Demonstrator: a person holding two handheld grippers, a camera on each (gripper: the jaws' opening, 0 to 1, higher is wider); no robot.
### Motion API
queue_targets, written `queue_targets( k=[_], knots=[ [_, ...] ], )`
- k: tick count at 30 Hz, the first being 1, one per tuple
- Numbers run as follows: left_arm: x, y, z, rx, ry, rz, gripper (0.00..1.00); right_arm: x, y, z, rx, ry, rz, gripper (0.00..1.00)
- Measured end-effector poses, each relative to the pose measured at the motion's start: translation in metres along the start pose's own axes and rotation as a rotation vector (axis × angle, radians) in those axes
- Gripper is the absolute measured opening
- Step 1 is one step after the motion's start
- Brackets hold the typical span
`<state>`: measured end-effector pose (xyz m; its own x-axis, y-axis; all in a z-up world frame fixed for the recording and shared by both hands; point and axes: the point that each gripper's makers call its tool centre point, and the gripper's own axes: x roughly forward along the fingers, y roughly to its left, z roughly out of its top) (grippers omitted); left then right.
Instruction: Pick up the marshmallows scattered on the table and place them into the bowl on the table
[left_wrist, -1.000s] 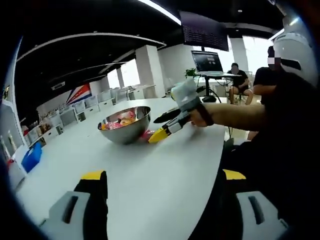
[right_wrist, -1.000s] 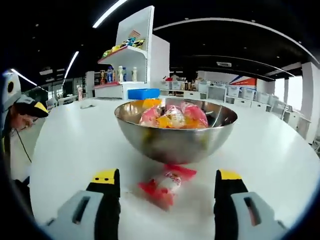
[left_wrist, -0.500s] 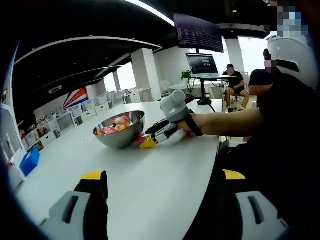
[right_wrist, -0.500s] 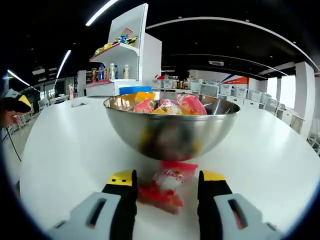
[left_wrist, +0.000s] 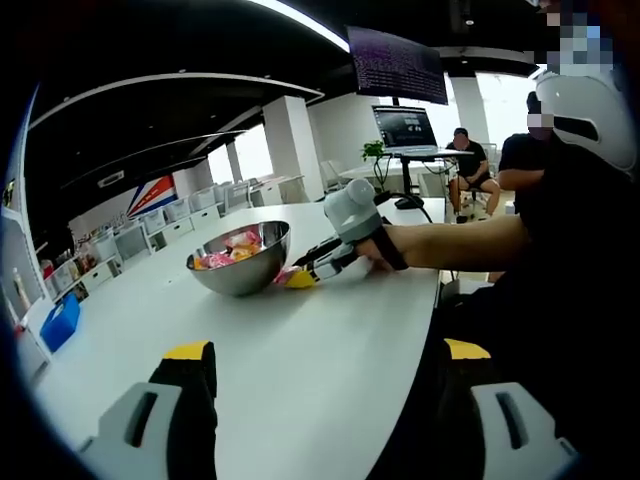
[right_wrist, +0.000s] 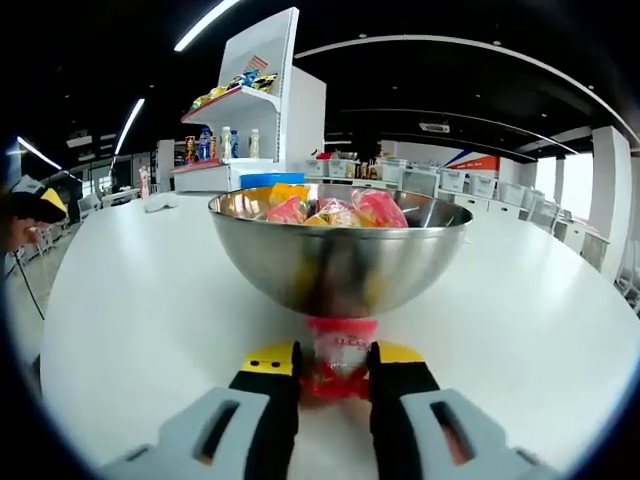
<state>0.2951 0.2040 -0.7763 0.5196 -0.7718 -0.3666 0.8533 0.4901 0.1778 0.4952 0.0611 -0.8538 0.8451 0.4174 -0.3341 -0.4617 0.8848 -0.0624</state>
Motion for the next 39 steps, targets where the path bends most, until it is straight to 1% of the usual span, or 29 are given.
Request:
queue_targets(
  k=[9,14,28,36,39],
  knots=[
    [0.002,0.000,-0.002,0.003,0.007,0.000,0.89,-0.002,0.001,-0.001,-0.008,-0.003,0.012,0.17],
    [0.003,0.001,-0.003,0.002,0.007,0.001,0.89,-0.003,0.002,-0.001,0.008,-0.003,0.028,0.15],
    [0.004,0.001,-0.004,0.005,0.013,0.006,0.88,-0.004,0.003,-0.001,0.002,-0.001,0.043,0.14],
    [0.002,0.002,-0.005,0.009,0.019,0.012,0.87,-0.011,0.005,-0.002,-0.008,0.005,0.061,0.14],
    [0.002,0.003,-0.005,0.006,0.021,0.016,0.87,-0.018,0.006,-0.003,-0.021,0.013,0.079,0.14]
  ],
)
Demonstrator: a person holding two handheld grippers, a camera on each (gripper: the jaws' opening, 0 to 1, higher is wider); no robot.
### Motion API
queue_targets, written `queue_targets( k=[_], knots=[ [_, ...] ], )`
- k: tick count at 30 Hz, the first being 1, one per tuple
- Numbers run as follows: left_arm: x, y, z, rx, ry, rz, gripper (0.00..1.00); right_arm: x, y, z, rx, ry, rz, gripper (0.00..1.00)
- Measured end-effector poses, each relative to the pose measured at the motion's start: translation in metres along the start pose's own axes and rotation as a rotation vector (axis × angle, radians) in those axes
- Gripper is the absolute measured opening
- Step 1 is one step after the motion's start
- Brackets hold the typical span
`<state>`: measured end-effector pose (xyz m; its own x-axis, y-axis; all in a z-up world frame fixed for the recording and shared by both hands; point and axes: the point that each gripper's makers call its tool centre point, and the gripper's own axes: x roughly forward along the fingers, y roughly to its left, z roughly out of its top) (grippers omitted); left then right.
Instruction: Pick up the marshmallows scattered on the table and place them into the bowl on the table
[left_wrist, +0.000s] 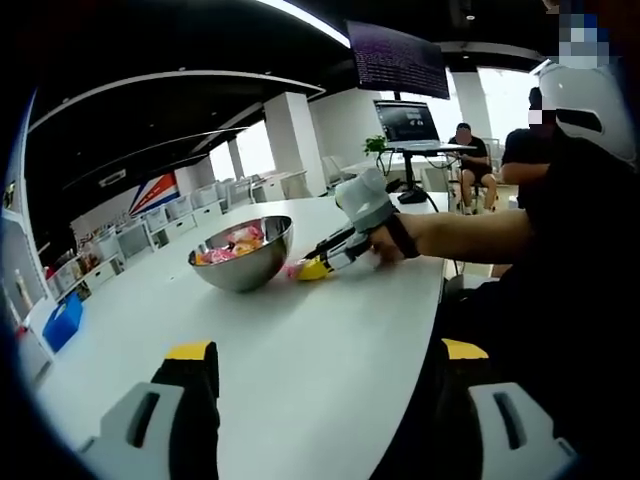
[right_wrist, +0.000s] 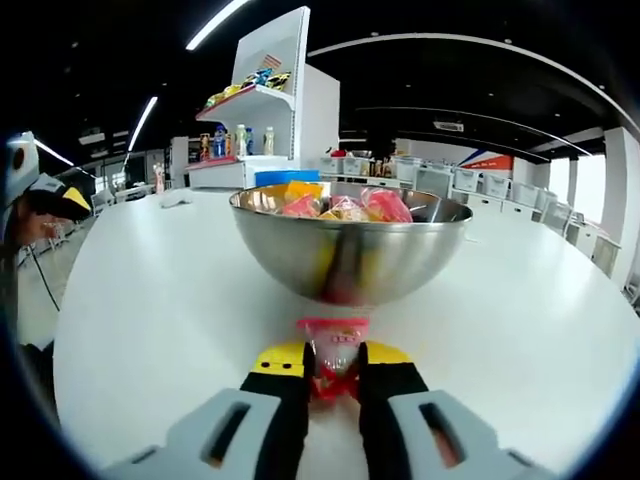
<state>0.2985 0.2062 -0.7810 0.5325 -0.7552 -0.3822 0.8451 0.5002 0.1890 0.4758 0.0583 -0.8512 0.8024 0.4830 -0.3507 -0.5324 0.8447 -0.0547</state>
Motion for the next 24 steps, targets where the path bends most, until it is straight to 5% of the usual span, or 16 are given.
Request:
queue_targets(
  k=[10,24],
  knots=[
    [0.001,0.001,0.002,0.003,0.001,0.008,0.87,-0.037,0.001,0.000,-0.023,-0.009,0.031,0.14],
    [0.001,0.006,0.004,0.011,0.006,0.030,0.85,-0.111,0.008,0.044,-0.053,-0.106,0.088,0.14]
  ],
)
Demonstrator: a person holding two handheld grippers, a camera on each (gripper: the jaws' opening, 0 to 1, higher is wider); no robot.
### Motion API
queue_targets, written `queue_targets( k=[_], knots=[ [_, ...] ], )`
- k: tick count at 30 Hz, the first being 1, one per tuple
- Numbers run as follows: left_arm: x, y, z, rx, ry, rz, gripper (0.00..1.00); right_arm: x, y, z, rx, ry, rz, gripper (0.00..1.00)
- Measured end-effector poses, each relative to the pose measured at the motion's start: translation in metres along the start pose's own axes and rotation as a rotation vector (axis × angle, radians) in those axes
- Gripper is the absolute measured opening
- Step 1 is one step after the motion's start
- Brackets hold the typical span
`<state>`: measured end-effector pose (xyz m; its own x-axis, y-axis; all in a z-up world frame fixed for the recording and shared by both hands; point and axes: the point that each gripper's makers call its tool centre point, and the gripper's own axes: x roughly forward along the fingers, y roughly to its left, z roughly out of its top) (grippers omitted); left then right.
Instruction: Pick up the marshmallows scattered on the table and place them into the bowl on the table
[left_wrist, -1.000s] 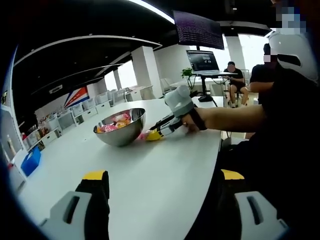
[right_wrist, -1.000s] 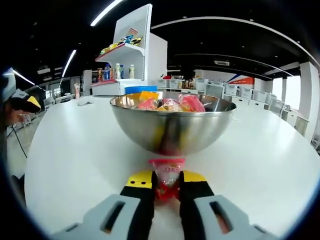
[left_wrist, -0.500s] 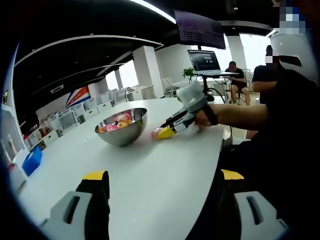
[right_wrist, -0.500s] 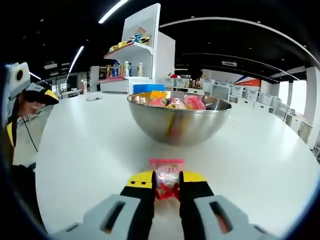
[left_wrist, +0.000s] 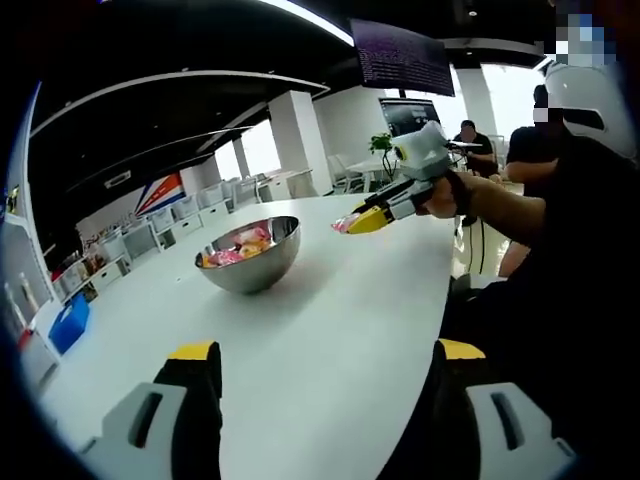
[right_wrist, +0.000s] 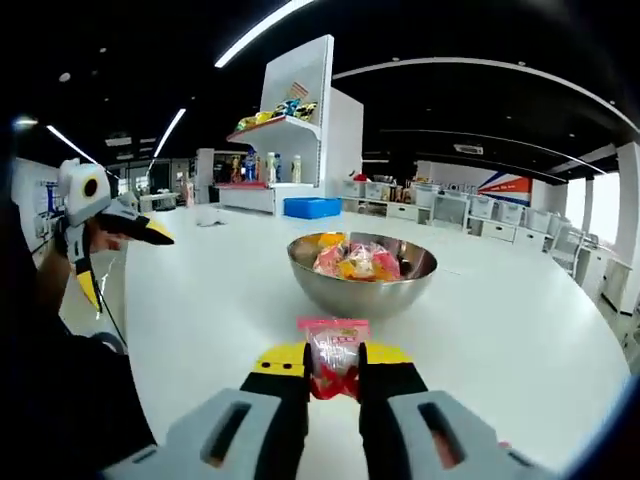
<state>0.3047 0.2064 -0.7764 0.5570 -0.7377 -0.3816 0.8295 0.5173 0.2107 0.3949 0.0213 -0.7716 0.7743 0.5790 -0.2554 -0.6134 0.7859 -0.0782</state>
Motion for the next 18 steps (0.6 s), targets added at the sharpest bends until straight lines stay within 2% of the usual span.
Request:
queue_targets(
  k=[8,18],
  knots=[
    [0.000,-0.001,0.001,0.008,0.003,0.002,0.83,-0.026,0.003,0.014,0.001,-0.027,0.020,0.14],
    [-0.001,0.001,0.000,0.017,0.008,0.010,0.82,-0.047,-0.011,0.000,0.074,-0.020,0.018,0.14]
  ],
)
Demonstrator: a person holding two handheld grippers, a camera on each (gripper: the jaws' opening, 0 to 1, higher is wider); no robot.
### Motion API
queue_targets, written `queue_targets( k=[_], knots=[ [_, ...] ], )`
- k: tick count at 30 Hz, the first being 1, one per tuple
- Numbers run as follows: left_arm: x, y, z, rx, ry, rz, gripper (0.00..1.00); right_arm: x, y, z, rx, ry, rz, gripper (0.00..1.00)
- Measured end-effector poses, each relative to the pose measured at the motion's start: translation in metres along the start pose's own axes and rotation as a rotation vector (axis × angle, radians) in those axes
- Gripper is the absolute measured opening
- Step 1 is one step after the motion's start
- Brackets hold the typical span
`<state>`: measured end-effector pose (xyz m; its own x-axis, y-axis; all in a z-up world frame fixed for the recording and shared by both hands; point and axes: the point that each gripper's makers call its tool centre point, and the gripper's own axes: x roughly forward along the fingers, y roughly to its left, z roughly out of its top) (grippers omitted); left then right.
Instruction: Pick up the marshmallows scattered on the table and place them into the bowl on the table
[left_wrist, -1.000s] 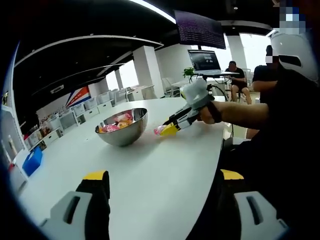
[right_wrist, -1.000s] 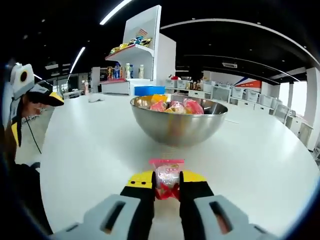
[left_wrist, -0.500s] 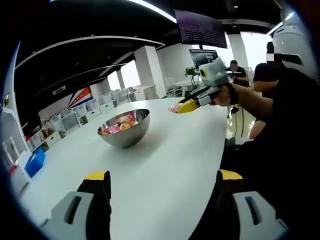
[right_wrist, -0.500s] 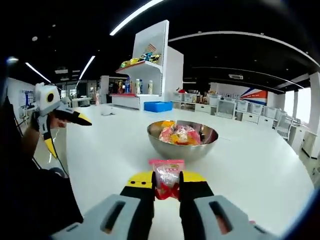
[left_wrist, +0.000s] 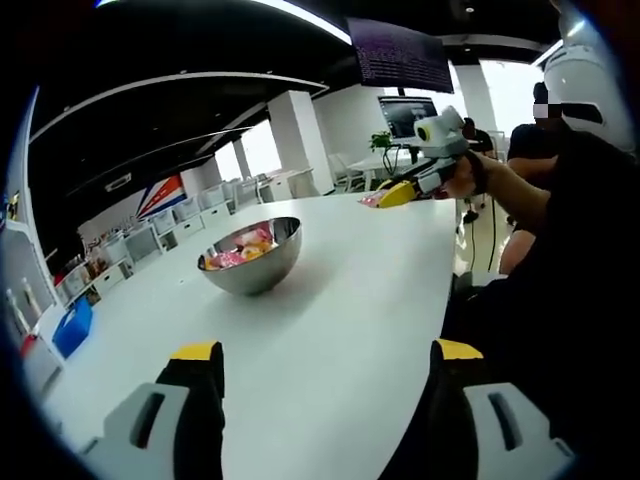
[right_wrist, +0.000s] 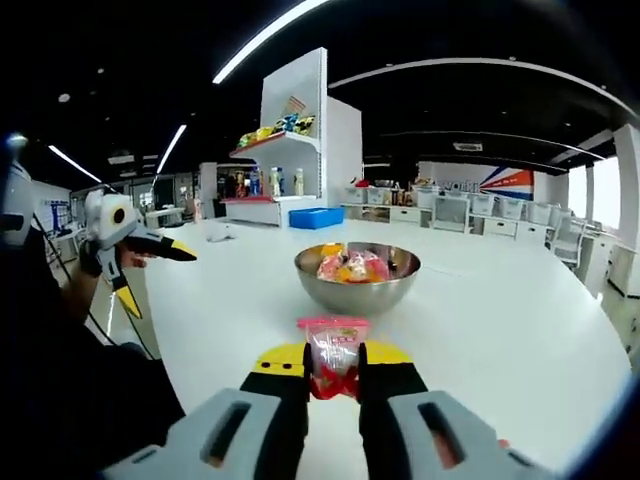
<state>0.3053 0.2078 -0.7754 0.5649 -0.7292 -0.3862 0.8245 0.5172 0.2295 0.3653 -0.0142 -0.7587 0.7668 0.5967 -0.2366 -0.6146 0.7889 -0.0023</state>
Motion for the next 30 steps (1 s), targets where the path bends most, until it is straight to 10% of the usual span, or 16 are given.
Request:
queue_targets(
  k=[16,30],
  knots=[
    [0.001,-0.002,0.000,0.009,0.008,0.001,0.81,-0.009,-0.003,0.015,-0.034,-0.029,0.004,0.14],
    [0.002,-0.003,-0.002,0.013,0.018,-0.003,0.81,-0.004,0.001,0.082,-0.125,-0.142,0.039,0.14]
  ],
)
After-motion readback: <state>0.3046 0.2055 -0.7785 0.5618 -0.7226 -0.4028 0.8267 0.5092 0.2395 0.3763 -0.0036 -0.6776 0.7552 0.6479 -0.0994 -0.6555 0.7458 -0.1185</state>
